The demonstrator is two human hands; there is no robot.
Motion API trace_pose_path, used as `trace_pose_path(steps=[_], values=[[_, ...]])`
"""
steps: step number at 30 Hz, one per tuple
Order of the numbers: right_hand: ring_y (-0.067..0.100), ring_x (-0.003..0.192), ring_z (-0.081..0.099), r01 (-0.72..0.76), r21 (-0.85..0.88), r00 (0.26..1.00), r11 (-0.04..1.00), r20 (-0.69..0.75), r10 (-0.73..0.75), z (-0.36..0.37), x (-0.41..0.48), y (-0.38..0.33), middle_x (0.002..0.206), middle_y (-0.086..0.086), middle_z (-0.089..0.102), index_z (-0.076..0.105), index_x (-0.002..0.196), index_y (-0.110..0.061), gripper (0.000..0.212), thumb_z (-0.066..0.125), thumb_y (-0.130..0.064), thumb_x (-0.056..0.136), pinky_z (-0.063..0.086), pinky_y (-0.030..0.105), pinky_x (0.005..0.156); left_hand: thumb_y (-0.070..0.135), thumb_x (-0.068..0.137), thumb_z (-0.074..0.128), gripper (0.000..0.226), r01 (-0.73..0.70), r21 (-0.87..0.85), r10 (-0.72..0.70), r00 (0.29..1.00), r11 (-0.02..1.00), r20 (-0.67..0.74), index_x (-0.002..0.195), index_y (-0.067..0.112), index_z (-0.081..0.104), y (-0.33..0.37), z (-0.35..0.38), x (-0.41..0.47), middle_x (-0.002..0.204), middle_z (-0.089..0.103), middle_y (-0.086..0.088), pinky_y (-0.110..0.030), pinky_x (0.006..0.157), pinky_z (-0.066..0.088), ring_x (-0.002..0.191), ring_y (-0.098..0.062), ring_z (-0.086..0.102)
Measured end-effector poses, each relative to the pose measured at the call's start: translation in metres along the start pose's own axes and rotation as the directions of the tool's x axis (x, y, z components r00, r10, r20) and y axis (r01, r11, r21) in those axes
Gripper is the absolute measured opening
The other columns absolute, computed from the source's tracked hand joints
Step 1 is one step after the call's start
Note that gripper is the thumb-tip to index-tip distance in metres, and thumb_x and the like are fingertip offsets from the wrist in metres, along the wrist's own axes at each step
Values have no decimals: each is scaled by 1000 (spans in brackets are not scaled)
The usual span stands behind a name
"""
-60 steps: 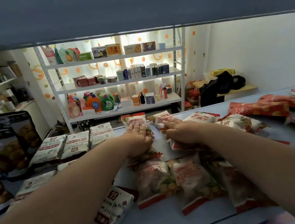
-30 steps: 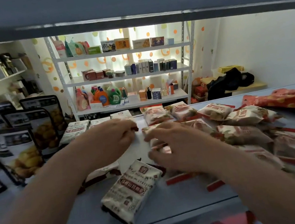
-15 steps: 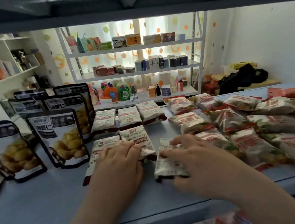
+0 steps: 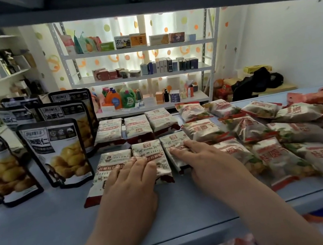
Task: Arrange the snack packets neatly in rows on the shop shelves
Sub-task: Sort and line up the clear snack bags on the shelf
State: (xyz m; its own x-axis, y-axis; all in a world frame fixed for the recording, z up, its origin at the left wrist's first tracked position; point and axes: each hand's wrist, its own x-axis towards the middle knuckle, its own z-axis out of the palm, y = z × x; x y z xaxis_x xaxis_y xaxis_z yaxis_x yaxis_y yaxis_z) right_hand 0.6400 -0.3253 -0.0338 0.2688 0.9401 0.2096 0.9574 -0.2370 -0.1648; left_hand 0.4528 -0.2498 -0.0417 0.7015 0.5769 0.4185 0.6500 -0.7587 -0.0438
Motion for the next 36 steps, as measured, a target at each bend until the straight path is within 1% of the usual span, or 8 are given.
trace_pose_path(steps=[6,10,13,16,18,22,27,36], values=[[23,148,17,64,17,998,998,2,-64,-1,-6,3,162,1,22,16,154,-40,70,48,-22,94,18,36,117,25,68,72,52,24,-14,-24,999,1000,39,118,17,66,-1,-4,-2,124,66,-7,-51,95,48,115,-31,62],[13,137,36,121,64,985,991,-132,-112,-18,-28,31,146,-5,46,46,142,-31,55,53,-28,88,34,28,108,40,78,45,54,50,-52,-50,999,997,-3,123,15,64,1,-11,-3,126,63,-7,-52,101,45,119,-31,54],[11,129,45,73,63,975,995,-215,-58,-33,-49,70,136,-9,54,58,131,-31,44,57,-32,87,41,26,99,38,81,43,55,5,-89,-17,990,996,-141,123,9,62,23,-12,3,122,60,-10,-53,98,46,114,-31,52],[9,132,42,35,55,981,998,-194,-24,-45,-70,109,136,-12,52,58,130,-33,42,49,-39,89,44,30,102,36,82,46,49,-87,-198,44,976,976,-214,121,12,64,78,-6,10,117,60,-5,-45,89,51,106,-26,57],[5,128,43,29,24,988,999,-154,-25,-52,-82,133,135,-14,52,58,130,-34,44,48,-44,88,41,21,100,32,83,47,44,-145,-253,93,974,956,-208,118,14,66,118,-1,20,113,63,-4,-39,83,54,100,-25,60],[2,135,30,15,-72,1000,997,6,-14,-65,-95,170,149,-23,34,39,144,-43,65,35,-67,83,28,20,105,37,85,47,51,-153,-234,132,986,960,-104,130,17,61,175,12,45,129,61,-3,-41,95,51,118,-25,56],[5,138,28,75,-25,996,997,56,-74,-65,-98,186,155,-23,24,26,149,-44,65,42,-64,88,32,31,110,41,85,42,48,-60,-178,64,998,982,18,118,18,69,192,16,52,125,64,-5,-44,96,50,116,-29,59],[17,136,37,235,6,972,972,7,-235,-64,-94,188,152,-9,40,41,144,-33,56,48,-52,92,30,32,111,38,83,44,45,-4,-128,3,1000,992,-8,109,16,73,196,11,34,115,67,-3,-47,90,52,107,-29,63]])
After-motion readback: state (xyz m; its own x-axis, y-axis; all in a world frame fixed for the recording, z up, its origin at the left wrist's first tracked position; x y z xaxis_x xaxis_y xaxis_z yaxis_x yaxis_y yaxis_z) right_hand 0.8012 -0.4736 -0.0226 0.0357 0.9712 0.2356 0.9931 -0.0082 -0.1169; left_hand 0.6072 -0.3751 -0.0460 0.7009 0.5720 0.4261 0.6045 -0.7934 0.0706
